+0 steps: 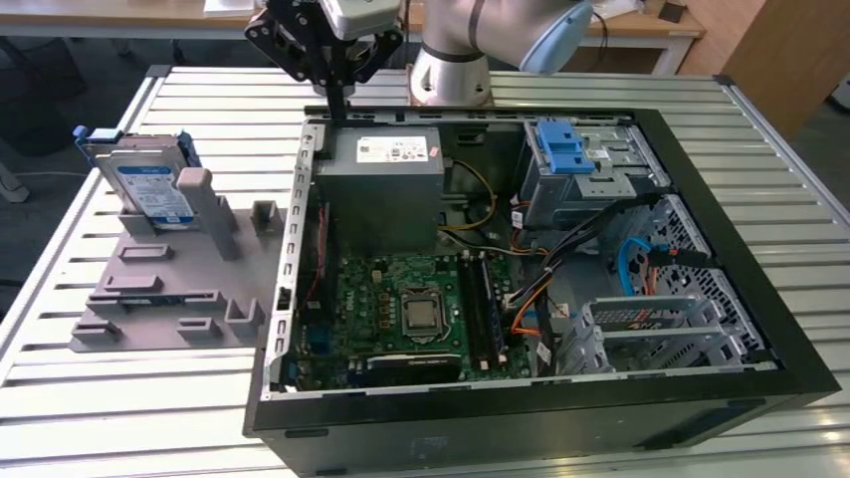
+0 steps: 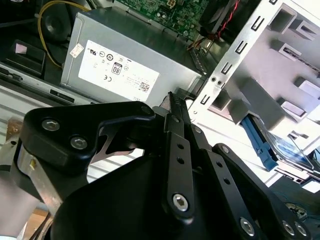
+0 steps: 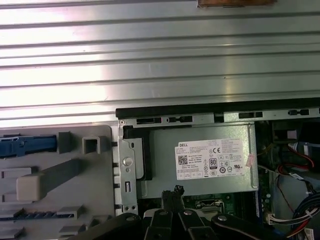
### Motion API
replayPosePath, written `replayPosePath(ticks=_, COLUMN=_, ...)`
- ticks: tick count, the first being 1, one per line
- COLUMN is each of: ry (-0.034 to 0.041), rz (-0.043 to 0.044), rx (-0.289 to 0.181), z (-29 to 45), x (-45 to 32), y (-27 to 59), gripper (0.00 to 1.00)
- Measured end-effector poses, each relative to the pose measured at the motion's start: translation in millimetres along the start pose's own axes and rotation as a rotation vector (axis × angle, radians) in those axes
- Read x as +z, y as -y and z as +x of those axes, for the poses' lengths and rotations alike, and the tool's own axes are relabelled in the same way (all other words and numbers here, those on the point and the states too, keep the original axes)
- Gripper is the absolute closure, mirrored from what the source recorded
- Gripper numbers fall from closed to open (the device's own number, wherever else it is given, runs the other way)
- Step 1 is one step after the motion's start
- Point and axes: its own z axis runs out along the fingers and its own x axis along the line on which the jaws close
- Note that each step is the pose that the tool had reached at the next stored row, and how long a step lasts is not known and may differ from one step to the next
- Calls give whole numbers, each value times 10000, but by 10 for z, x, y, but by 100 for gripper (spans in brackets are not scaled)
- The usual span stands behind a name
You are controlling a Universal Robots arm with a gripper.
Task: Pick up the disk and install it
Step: 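Reach for the disk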
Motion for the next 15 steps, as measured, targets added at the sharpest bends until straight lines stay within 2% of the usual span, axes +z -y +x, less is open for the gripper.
replayPosePath(ticks=15, ry=-37, rz=3, rx=2, z=134, x=2, y=-28, gripper=89)
